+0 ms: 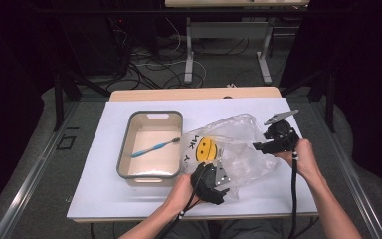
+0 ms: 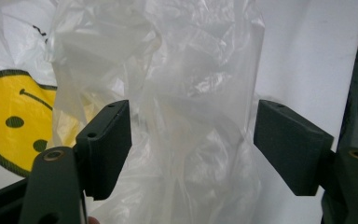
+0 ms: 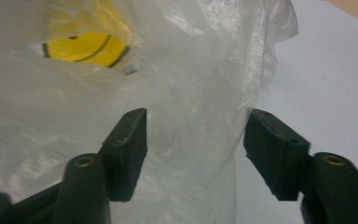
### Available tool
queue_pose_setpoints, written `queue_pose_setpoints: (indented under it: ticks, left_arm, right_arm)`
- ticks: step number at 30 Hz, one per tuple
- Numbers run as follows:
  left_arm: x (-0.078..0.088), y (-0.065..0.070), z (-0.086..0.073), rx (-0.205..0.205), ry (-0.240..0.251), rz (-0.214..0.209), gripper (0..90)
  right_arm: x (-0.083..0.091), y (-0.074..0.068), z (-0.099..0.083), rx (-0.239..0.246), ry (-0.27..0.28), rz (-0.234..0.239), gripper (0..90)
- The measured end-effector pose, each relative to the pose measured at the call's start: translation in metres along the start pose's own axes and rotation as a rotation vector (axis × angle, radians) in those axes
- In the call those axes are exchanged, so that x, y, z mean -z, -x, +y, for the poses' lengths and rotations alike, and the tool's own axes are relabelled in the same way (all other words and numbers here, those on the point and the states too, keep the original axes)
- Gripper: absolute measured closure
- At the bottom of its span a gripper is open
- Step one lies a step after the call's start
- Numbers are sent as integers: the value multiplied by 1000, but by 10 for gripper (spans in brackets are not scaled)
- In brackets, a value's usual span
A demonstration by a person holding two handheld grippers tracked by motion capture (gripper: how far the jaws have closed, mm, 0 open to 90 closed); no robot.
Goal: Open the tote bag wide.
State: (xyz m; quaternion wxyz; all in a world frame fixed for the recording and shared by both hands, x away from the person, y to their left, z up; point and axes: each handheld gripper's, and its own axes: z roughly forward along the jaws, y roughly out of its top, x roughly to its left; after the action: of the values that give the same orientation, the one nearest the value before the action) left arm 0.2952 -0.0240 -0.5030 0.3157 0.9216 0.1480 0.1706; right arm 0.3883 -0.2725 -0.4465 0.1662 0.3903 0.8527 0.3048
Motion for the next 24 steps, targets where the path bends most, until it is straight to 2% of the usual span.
queue_pose_setpoints:
  ticks: [2,5,8,10,12,13,14,15,16,17,19,20,22,24]
  left_arm:
    - [-3,1,2,4,1,3,272]
    - [-10,1,3,11,6,27,329]
    - [-18,-1,3,22,7,24,430]
    - [-24,-1,3,21,4,28,490]
    - [-31,-1,1,23,5,25,549]
    - [-34,-1,1,18,-5,12,588]
    - [-37,0,-1,23,-6,18,618]
    - [-39,0,-2,21,-16,3,641]
    - [-42,1,-4,20,-15,13,672]
    - [-44,1,-5,16,-25,-1,699]
    - [-48,2,-8,18,-18,-1,767]
    - [-49,1,-8,9,-39,-15,797]
    - [-49,2,-9,5,-35,-12,854]
    - [-47,2,-9,-3,-29,-46,879]
  right_arm:
    - [7,-3,2,14,13,20,302]
    - [16,-10,5,41,20,46,238]
    - [16,-22,8,78,6,89,157]
    - [9,-32,10,111,-10,108,159]
    - [-2,-39,11,135,-25,87,256]
    - [-8,-41,12,147,-41,85,335]
    - [-14,-42,12,164,-42,56,459]
    - [-19,-42,12,164,-26,20,570]
    - [-22,-40,12,174,-6,1,643]
    - [-24,-39,12,174,-1,0,712]
    - [-24,-35,12,168,34,-23,806]
    - [-23,-34,13,162,35,-22,838]
    - [-20,-32,13,146,57,-42,882]
    - [-17,-31,14,138,66,-51,895]
